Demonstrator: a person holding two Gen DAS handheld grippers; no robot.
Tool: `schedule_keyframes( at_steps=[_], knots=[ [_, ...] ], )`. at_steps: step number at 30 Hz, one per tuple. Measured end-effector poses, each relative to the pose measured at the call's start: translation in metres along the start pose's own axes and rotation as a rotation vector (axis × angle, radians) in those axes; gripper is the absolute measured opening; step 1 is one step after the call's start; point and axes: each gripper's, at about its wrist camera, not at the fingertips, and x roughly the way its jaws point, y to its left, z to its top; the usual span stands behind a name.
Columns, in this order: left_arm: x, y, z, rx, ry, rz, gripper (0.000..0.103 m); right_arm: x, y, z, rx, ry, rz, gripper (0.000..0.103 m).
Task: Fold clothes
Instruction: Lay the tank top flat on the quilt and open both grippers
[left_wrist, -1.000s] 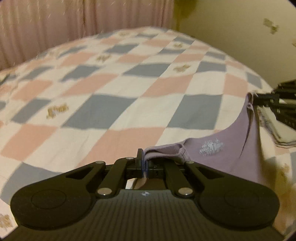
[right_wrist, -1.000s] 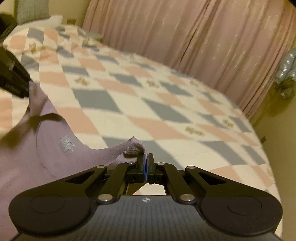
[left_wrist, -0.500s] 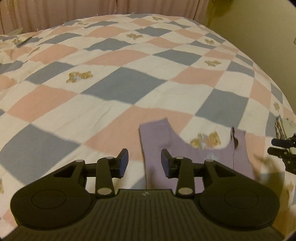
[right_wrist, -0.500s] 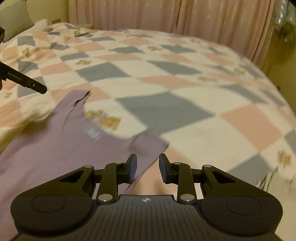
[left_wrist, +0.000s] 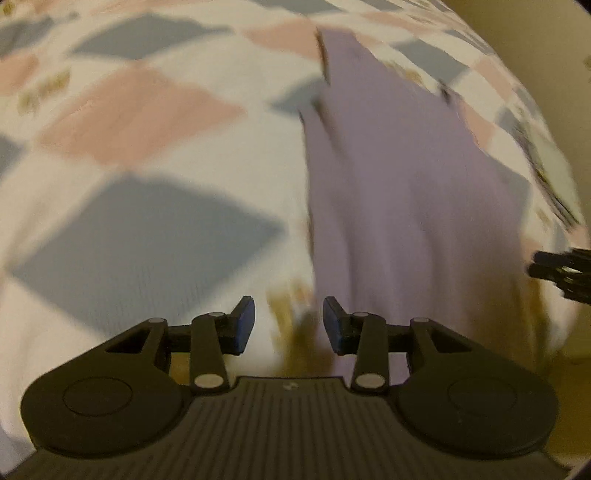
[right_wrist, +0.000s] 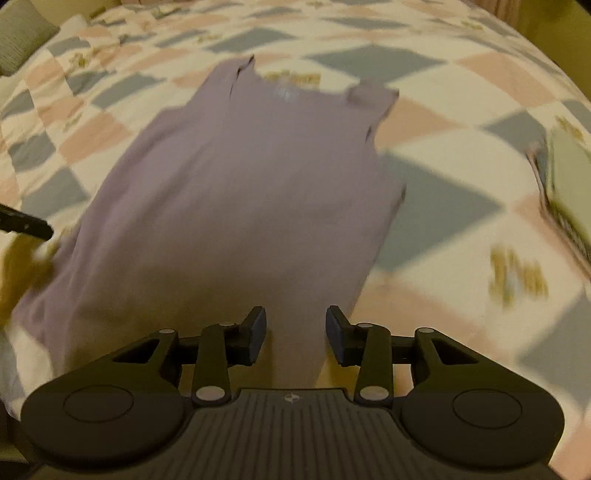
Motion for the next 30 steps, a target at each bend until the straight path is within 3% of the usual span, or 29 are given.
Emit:
schedule_keyframes(
  at_steps=[3, 7, 8, 9, 14, 21, 22, 23, 25, 30],
  knots=[
    [-0.001, 0.005, -0.029, 0.012, 0.035, -0.076, 0.035, -0.008, 0.019, -0.027, 0.041, 0.031, -0.013, 0.046],
    [0.009, 0.002, -0.046, 0.075, 0.068, -0.094, 0.03, -0.013, 0.038, -0.057, 0.082, 0.058, -0.039, 0.049],
    [0.011, 0.001, -0.049, 0.094, 0.077, -0.098, 0.011, -0.014, 0.04, -0.064, 0.101, 0.061, -0.049, 0.05],
    [0.012, -0.001, -0.051, 0.115, 0.081, -0.096, 0.0, -0.015, 0.039, -0.07, 0.128, 0.065, -0.058, 0.05],
    [-0.024, 0.013, -0.058, 0.131, -0.016, -0.036, 0.0, -0.024, 0.031, -0.097, 0.256, 0.065, -0.097, 0.053],
    [-0.026, 0.012, -0.055, 0.18, 0.006, -0.028, 0.0, -0.011, 0.02, -0.115, 0.37, 0.063, -0.072, 0.054],
    [-0.023, 0.009, -0.053, 0.189, 0.009, -0.026, 0.0, -0.01, 0.02, -0.115, 0.375, 0.064, -0.071, 0.051],
    [-0.019, 0.006, -0.051, 0.198, 0.013, -0.024, 0.0, -0.009, 0.02, -0.114, 0.375, 0.066, -0.079, 0.038],
    [-0.016, 0.008, -0.053, 0.207, 0.025, -0.017, 0.0, -0.008, 0.017, -0.113, 0.376, 0.084, -0.069, 0.001],
    [-0.016, 0.009, -0.058, 0.198, 0.038, -0.01, 0.0, -0.022, 0.015, -0.114, 0.302, 0.093, -0.152, 0.0]
  ],
)
